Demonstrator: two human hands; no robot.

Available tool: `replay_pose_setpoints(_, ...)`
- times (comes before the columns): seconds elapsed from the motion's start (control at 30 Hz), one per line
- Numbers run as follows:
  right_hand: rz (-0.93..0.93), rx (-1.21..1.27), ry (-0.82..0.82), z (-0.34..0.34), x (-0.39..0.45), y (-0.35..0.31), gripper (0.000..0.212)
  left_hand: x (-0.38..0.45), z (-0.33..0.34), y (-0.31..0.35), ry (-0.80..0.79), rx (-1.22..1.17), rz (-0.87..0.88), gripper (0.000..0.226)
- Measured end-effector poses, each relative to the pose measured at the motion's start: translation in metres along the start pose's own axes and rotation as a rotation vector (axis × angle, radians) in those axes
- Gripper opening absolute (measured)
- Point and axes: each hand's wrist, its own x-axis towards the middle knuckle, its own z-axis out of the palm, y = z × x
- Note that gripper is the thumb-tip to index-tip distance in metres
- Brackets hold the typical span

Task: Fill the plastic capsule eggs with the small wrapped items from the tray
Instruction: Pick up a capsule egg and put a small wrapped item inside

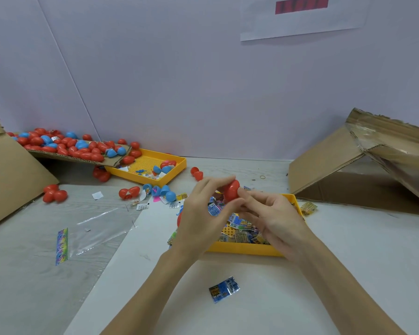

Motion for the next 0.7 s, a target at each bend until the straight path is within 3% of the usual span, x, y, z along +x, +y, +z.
replay_pose_setpoints(0.1, -0.112, -0.244, 0.082, -0.002, 0.002, 0.002, 0.037, 0.004, -0.005, -0.004, 0.002, -0.118, -0.149, 0.035)
replay_pose_setpoints(0.2, -0.312, -0.896, 0.245, -0.014, 0.004, 0.005, 0.018, 0.008, -0.009, -0.006, 0.026, -0.435, -0.415, 0.023)
replay_pose_setpoints(0.27, -0.285, -1.241, 0.217, -0.018, 0.003, 0.007, 0.019, 0.009, -0.011, -0.006, 0.039, -0.537, -0.503, 0.017)
replay_pose_setpoints(0.33, -0.192, -1.434, 0.158, -0.017, 0.004, 0.009, 0.022, 0.010, -0.013, -0.008, 0.040, -0.547, -0.555, 0.015)
replay_pose_setpoints(0.47, -0.148, -1.460, 0.173, -0.013, 0.005, 0.009, 0.009, 0.009, -0.012, -0.011, 0.024, -0.482, -0.584, 0.017)
replay_pose_setpoints(0.7, -0.168, -1.418, 0.186, -0.015, 0.006, 0.011, 0.015, 0.009, -0.012, -0.011, -0.021, -0.451, -0.608, 0.017)
